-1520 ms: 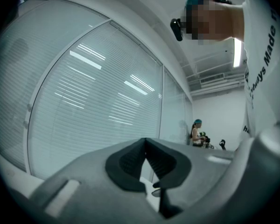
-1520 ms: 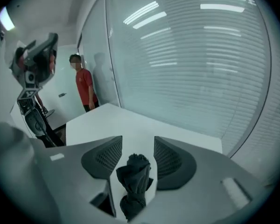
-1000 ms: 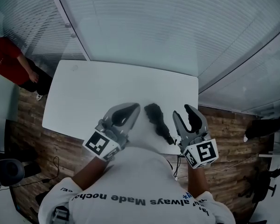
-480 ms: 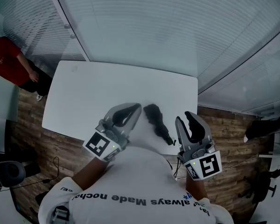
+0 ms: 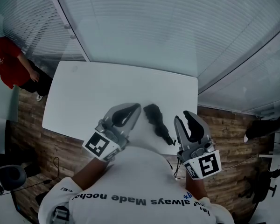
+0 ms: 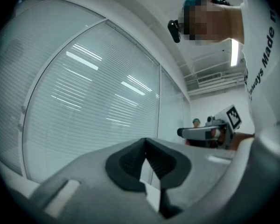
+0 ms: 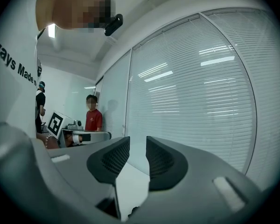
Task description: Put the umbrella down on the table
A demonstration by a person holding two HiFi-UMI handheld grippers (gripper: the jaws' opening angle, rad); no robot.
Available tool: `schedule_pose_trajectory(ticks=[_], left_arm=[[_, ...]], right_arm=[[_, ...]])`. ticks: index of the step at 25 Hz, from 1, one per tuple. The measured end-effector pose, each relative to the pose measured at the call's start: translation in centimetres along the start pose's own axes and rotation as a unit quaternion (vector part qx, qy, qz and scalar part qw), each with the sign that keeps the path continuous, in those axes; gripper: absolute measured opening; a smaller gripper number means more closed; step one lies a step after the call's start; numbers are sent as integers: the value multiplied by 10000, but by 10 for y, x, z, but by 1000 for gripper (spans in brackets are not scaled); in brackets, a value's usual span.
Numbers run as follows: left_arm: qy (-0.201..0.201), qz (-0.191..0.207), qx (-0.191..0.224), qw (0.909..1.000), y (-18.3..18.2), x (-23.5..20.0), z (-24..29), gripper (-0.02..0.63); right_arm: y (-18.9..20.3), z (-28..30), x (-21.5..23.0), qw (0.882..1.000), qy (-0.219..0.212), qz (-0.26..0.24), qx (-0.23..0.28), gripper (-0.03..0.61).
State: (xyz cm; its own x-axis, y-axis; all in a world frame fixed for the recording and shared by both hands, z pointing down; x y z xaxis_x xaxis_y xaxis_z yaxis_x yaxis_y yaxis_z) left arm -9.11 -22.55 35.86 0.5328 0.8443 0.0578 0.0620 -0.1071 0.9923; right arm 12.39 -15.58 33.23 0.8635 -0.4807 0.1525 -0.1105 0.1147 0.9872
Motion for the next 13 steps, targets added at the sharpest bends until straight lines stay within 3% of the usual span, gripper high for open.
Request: schedule_pose_trajectory(ticks=[13], left_arm=[[19, -24, -11, 10000, 2, -1, 2, 3]], right_arm=[[1, 3, 0, 10000, 13, -3, -35, 109]])
Point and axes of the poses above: the fingertips, and each gripper's own axes: z forward along the fingers, x to its right, y out of its underside, the point moved 8 cm from there along -z, backward along the fingers, and after that the axes turned 10 degrees about z, right-handed, at the moved point
